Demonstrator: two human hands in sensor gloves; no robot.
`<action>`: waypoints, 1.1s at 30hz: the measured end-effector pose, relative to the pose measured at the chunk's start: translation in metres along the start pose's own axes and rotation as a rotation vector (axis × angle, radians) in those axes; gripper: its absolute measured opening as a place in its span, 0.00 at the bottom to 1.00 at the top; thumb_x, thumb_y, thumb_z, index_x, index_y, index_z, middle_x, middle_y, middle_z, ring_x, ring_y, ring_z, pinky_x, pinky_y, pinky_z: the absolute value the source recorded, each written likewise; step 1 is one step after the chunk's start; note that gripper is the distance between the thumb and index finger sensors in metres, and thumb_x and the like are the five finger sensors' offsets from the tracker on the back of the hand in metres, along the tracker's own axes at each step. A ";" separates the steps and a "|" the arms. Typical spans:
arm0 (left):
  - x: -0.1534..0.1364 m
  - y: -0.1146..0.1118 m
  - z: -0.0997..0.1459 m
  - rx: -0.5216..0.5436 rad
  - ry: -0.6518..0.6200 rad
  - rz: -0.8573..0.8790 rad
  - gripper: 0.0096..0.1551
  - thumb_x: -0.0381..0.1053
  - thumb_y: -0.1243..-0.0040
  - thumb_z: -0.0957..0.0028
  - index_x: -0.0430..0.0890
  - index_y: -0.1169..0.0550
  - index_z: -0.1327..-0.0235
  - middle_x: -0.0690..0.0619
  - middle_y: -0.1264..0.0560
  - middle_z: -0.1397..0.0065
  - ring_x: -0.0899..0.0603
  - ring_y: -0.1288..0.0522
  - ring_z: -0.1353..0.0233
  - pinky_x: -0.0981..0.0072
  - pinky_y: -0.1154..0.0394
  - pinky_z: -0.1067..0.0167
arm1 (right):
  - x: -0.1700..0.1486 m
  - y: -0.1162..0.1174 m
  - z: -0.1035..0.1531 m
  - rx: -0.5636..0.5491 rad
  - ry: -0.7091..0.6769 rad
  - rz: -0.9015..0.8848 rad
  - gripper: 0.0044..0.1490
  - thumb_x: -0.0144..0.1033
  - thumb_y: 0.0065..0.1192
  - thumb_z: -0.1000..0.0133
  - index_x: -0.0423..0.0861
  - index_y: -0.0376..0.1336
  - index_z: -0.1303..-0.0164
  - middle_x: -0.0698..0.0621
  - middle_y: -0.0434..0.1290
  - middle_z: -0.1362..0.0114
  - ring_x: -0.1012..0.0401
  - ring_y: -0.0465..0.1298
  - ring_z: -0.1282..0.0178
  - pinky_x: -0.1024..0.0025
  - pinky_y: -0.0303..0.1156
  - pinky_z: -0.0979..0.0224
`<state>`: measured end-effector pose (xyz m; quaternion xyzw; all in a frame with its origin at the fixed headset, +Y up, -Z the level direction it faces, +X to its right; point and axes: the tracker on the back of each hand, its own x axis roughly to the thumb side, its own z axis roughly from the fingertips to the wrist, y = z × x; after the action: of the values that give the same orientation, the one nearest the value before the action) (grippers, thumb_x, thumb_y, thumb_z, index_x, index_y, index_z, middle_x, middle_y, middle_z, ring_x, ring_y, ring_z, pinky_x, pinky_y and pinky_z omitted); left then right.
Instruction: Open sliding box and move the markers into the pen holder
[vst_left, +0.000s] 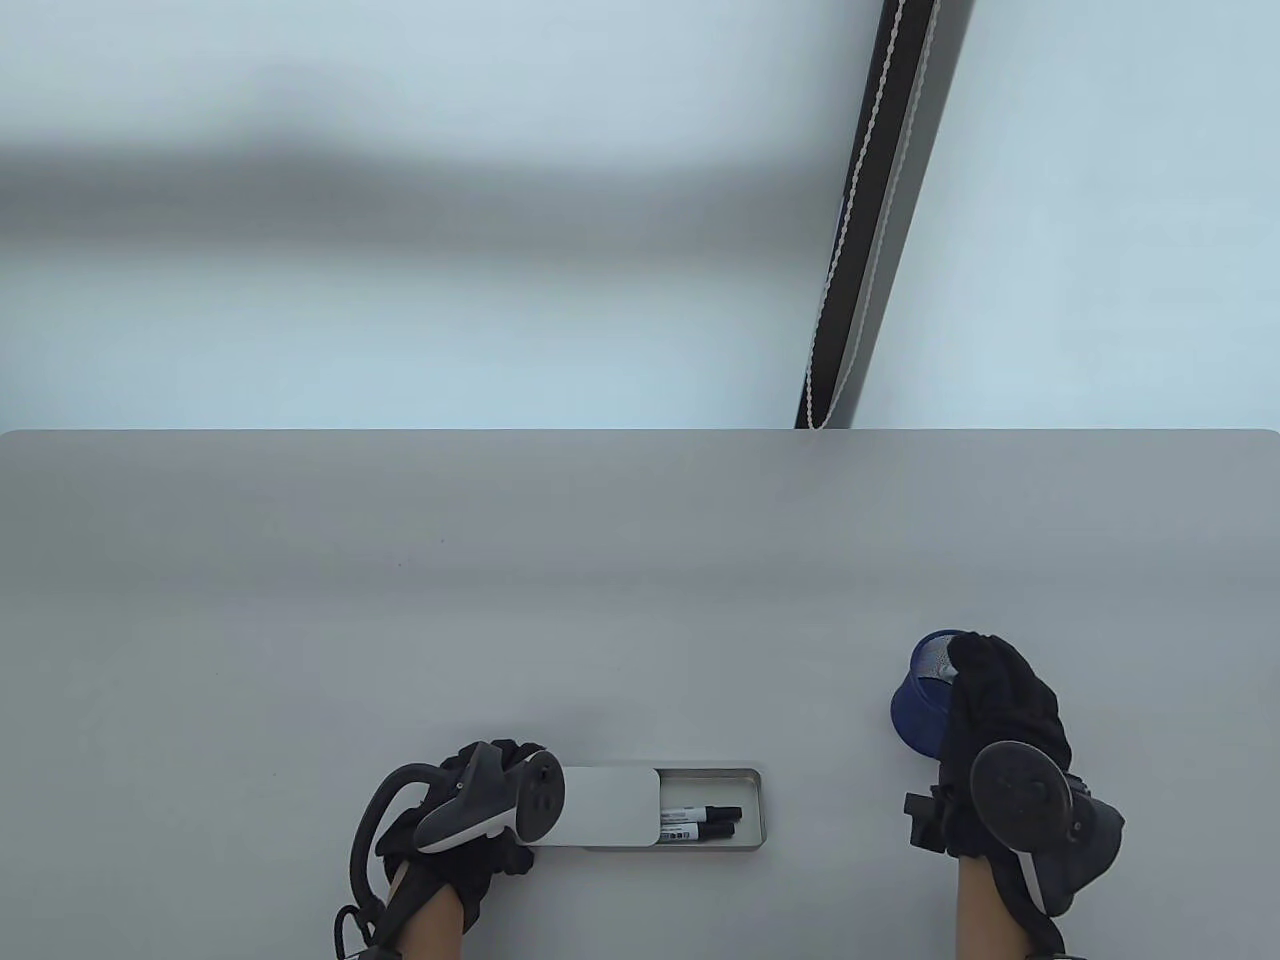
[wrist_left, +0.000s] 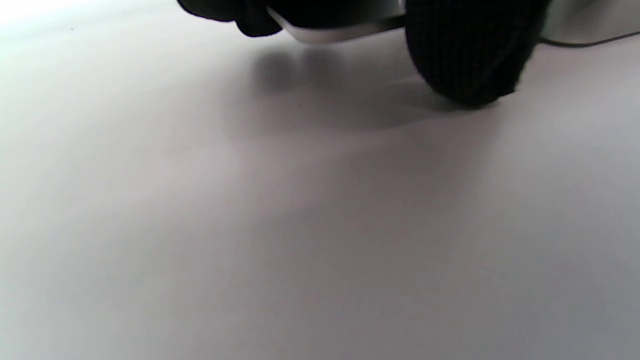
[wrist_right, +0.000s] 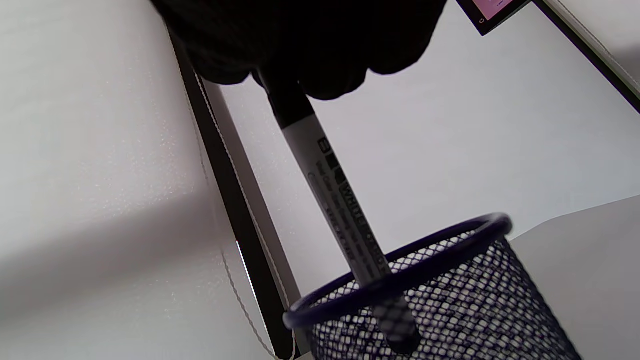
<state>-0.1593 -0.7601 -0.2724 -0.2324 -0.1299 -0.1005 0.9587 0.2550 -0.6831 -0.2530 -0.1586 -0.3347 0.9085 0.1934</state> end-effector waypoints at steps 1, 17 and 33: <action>0.000 0.000 0.000 0.000 0.000 0.000 0.48 0.70 0.45 0.56 0.60 0.50 0.25 0.57 0.46 0.16 0.45 0.40 0.16 0.58 0.37 0.18 | -0.002 0.003 0.001 0.014 0.005 0.009 0.22 0.36 0.63 0.51 0.60 0.67 0.46 0.57 0.70 0.34 0.59 0.75 0.37 0.64 0.70 0.30; -0.001 0.000 0.001 0.006 -0.002 0.003 0.48 0.71 0.45 0.55 0.61 0.50 0.25 0.58 0.46 0.16 0.46 0.40 0.15 0.58 0.37 0.18 | -0.016 0.027 0.009 0.105 0.064 0.079 0.22 0.35 0.63 0.51 0.60 0.67 0.46 0.57 0.71 0.34 0.58 0.75 0.37 0.63 0.69 0.30; -0.001 -0.001 0.001 0.012 -0.003 0.007 0.48 0.71 0.45 0.55 0.60 0.50 0.25 0.58 0.46 0.15 0.45 0.41 0.15 0.57 0.37 0.18 | 0.010 0.027 0.013 0.148 -0.037 0.038 0.31 0.43 0.61 0.50 0.56 0.60 0.35 0.51 0.60 0.25 0.52 0.65 0.28 0.57 0.61 0.25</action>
<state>-0.1609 -0.7599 -0.2712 -0.2273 -0.1310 -0.0961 0.9602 0.2342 -0.7048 -0.2629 -0.1336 -0.2669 0.9371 0.1809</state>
